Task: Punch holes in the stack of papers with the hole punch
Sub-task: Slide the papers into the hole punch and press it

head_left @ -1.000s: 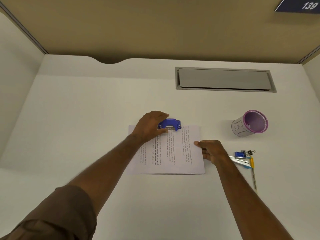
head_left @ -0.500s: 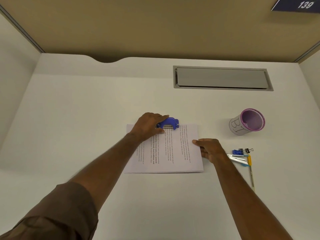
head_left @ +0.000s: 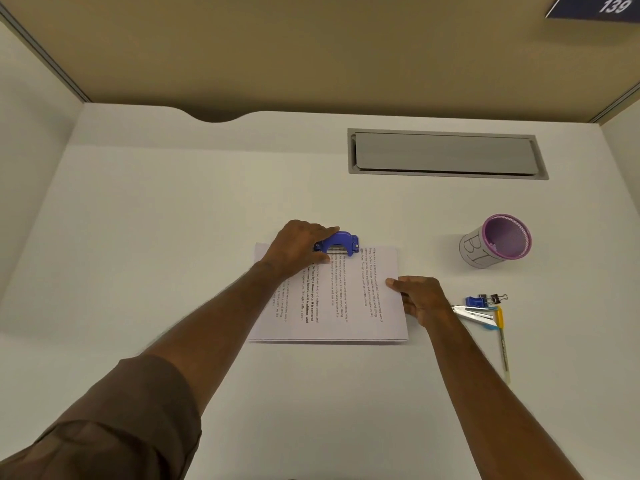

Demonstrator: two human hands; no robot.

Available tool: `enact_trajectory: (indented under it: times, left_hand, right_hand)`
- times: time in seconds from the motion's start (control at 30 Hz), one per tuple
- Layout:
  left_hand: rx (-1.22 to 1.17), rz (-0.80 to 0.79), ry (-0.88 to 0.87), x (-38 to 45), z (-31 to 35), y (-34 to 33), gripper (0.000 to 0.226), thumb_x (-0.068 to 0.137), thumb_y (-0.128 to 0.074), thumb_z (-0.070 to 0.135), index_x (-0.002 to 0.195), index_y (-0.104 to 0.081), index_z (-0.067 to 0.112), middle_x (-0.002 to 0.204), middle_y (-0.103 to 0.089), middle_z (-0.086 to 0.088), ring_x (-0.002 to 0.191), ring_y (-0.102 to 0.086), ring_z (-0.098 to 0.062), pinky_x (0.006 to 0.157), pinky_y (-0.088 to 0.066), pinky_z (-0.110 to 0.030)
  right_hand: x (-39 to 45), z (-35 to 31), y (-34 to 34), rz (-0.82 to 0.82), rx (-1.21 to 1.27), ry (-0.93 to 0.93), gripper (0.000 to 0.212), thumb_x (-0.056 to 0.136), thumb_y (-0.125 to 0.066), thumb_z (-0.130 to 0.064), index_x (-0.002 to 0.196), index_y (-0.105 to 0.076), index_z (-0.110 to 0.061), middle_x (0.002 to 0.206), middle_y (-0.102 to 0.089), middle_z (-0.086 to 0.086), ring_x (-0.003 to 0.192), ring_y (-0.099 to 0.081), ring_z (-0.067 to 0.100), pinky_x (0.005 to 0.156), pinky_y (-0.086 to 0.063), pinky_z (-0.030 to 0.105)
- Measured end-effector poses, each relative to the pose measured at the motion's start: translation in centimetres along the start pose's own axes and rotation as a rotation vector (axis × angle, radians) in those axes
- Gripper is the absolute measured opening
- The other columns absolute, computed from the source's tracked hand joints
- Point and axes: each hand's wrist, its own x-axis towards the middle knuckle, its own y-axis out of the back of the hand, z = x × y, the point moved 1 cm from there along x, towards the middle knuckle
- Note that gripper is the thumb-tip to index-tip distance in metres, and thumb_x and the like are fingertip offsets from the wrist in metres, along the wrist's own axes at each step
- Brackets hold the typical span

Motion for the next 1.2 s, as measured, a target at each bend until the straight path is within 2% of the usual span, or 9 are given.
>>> enact_trajectory:
  times: [0.07,0.33,0.63,0.73,0.83,0.9,0.97,1.07,1.2]
  left_hand:
    - [0.009,-0.002,-0.002,0.1,0.0,0.0,0.072,0.084,-0.076,0.047,0.148,-0.048,0.028,0.138,-0.064,-0.001,0.123,-0.057,-0.024,0.107,-0.036,-0.035]
    - [0.005,-0.020,0.014,0.2,-0.1,-0.2,0.074,0.084,-0.076,0.047,0.149,-0.045,0.029,0.142,-0.060,0.000,0.127,-0.056,-0.023,0.111,-0.035,-0.036]
    - [-0.121,-0.011,0.009,0.0,-0.5,0.2,0.082,0.082,-0.073,0.058,0.151,-0.040,0.030,0.138,-0.063,-0.001,0.122,-0.058,-0.020,0.099,-0.038,-0.028]
    - [-0.277,-0.010,0.025,-0.4,-0.6,0.6,0.074,0.089,-0.065,0.055,0.153,-0.038,0.027,0.144,-0.059,0.001,0.131,-0.052,-0.018,0.108,-0.037,-0.033]
    - [-0.386,0.106,0.041,-0.9,-0.7,1.2,0.063,0.095,-0.062,0.048,0.150,-0.044,0.024,0.148,-0.055,0.003,0.138,-0.045,-0.016,0.115,-0.032,-0.033]
    - [-0.384,0.207,0.025,-1.0,-0.7,1.8,0.053,0.096,-0.063,0.043,0.143,-0.053,0.023,0.141,-0.060,0.003,0.132,-0.051,-0.015,0.113,-0.037,-0.033]
    - [-0.416,0.240,0.025,-0.9,-0.5,2.5,0.038,0.095,-0.065,0.039,0.129,-0.066,0.022,0.123,-0.070,0.006,0.113,-0.062,-0.011,0.101,-0.050,-0.036]
    - [-0.488,0.105,0.038,-0.7,0.1,3.4,0.019,0.092,-0.069,0.029,0.107,-0.076,0.019,0.102,-0.076,0.006,0.085,-0.066,-0.004,0.083,-0.057,-0.033]
    - [-0.418,-0.156,0.009,-1.3,1.1,3.9,0.019,0.088,-0.075,0.030,0.101,-0.078,0.017,0.101,-0.077,-0.002,0.082,-0.067,-0.009,0.083,-0.054,-0.033]
  right_hand:
    - [-0.2,0.2,0.0,0.003,0.002,0.000,0.013,0.084,-0.074,-0.007,0.093,-0.066,0.000,0.101,-0.072,0.023,0.084,-0.070,0.035,0.068,-0.059,0.039]
    - [-0.9,1.0,0.1,0.012,0.057,-0.004,0.032,0.084,-0.074,-0.003,0.110,-0.064,0.011,0.108,-0.069,0.029,0.091,-0.068,0.040,0.073,-0.058,0.042]
    - [-2.1,2.1,0.4,-0.006,0.064,-0.010,0.030,0.085,-0.073,-0.003,0.111,-0.064,0.010,0.109,-0.070,0.028,0.086,-0.069,0.037,0.068,-0.059,0.038]
    - [-2.3,2.4,0.5,-0.004,0.067,-0.010,0.033,0.085,-0.072,-0.003,0.113,-0.064,0.011,0.109,-0.069,0.029,0.090,-0.068,0.038,0.069,-0.059,0.039]
    - [-2.6,2.9,0.7,-0.001,0.058,-0.018,0.034,0.085,-0.072,-0.003,0.114,-0.063,0.012,0.109,-0.069,0.029,0.091,-0.068,0.038,0.074,-0.058,0.041]
    - [-2.7,3.2,0.8,-0.008,0.047,-0.023,0.033,0.085,-0.073,-0.004,0.113,-0.064,0.012,0.108,-0.070,0.028,0.091,-0.068,0.038,0.075,-0.058,0.041]
    - [-2.9,3.5,0.8,-0.018,0.038,-0.028,0.032,0.085,-0.073,-0.005,0.112,-0.064,0.011,0.107,-0.070,0.027,0.091,-0.068,0.038,0.075,-0.058,0.041]
    - [-3.2,4.0,0.8,-0.022,0.030,-0.030,0.029,0.084,-0.074,-0.006,0.108,-0.066,0.009,0.104,-0.071,0.026,0.087,-0.070,0.036,0.074,-0.059,0.041]
    - [-3.8,4.7,0.6,-0.052,0.011,-0.035,0.019,0.084,-0.074,-0.007,0.099,-0.068,0.003,0.098,-0.073,0.022,0.079,-0.071,0.031,0.071,-0.060,0.039]
